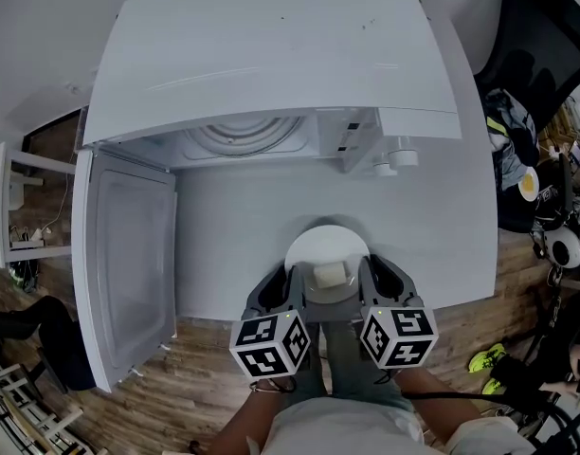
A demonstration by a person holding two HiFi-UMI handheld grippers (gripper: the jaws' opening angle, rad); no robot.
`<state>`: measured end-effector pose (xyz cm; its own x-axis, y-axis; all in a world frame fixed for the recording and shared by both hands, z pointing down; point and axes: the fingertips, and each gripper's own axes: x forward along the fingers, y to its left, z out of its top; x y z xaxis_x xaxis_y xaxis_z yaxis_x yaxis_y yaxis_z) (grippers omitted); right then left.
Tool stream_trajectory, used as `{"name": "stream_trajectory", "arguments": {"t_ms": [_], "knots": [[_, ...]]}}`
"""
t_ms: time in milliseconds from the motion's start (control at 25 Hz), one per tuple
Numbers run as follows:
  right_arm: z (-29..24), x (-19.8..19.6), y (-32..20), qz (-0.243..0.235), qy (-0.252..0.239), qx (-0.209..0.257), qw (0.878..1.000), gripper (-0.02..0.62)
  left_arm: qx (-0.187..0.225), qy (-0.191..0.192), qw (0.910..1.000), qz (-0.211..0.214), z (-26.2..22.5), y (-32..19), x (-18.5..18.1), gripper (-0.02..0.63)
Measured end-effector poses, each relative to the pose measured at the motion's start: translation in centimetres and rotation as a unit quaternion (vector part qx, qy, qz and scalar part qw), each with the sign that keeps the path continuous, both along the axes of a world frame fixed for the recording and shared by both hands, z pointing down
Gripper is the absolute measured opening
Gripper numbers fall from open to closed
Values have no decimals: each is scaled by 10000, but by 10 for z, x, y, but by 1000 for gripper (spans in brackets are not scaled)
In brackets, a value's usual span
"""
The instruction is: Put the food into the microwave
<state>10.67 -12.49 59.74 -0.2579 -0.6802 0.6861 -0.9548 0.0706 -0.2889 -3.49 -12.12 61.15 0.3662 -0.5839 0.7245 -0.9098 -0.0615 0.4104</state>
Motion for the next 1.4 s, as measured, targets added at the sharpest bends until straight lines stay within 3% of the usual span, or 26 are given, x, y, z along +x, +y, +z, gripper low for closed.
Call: {"name": "stream_trajectory", "arguments": {"t_ms": [1400], "knots": [[-112, -77, -32, -619, -88, 1116, 9918, 51, 1034, 58, 9914, -803, -116, -12, -76, 66]]}}
